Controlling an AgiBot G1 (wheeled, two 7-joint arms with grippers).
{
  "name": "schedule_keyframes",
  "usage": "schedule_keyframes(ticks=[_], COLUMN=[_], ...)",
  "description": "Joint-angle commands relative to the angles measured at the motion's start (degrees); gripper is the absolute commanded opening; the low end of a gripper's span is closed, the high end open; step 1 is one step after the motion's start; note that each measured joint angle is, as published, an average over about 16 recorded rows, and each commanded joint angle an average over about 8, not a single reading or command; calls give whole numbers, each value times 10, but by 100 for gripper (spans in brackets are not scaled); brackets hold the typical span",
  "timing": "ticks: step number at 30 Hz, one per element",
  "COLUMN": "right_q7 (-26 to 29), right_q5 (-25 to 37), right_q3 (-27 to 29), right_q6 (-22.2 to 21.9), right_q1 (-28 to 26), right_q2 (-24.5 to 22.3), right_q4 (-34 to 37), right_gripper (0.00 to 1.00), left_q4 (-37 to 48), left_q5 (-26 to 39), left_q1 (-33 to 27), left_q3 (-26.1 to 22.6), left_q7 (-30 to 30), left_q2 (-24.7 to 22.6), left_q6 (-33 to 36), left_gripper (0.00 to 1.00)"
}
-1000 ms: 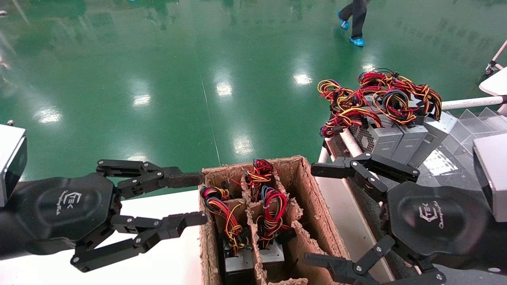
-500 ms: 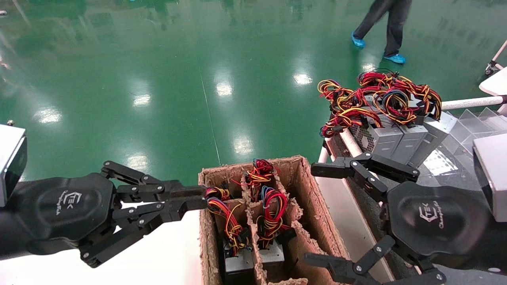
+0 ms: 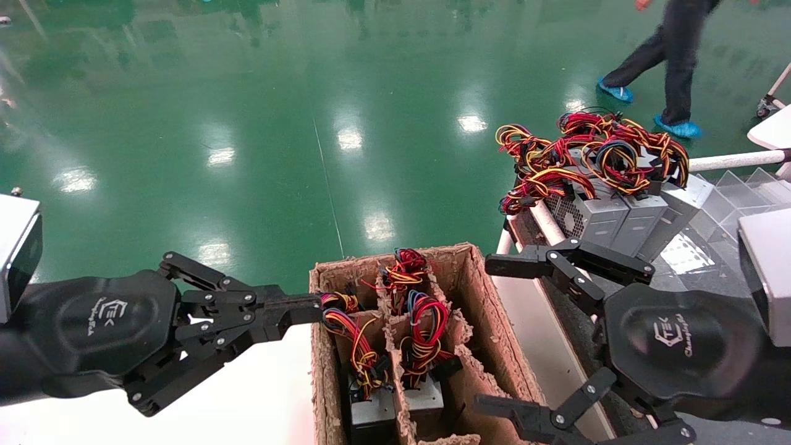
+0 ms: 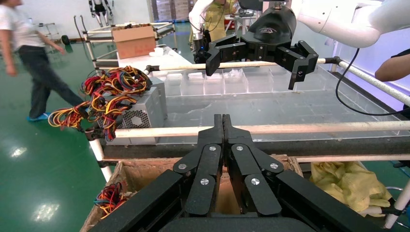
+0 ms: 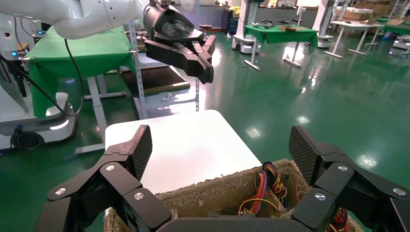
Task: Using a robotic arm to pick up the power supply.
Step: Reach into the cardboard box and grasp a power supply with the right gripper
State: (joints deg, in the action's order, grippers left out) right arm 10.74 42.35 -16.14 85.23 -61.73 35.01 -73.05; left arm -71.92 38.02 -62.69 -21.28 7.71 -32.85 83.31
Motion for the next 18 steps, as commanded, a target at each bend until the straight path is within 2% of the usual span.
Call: schedule_keyframes(ticks=[1, 7, 12, 18], right_q7=[-1, 11, 39, 92], right_q5=[-1, 21, 64, 148], right_q3=[0, -7, -26, -83], right_q6=[1, -21, -52, -72], right_q1=[0, -4, -21, -74], right_q2=[0, -1, 8, 60], right_q4=[0, 8, 20, 84], right_gripper=[100, 100, 100, 100], left_q4=[0, 0, 0, 0], left_q5=[0, 0, 0, 0], left_q1=[0, 0, 0, 0], left_q3=[0, 0, 0, 0], left_q7=[0, 0, 0, 0], left_q2=[0, 0, 0, 0], left_q6=[0, 0, 0, 0], left_gripper=[100, 100, 100, 100])
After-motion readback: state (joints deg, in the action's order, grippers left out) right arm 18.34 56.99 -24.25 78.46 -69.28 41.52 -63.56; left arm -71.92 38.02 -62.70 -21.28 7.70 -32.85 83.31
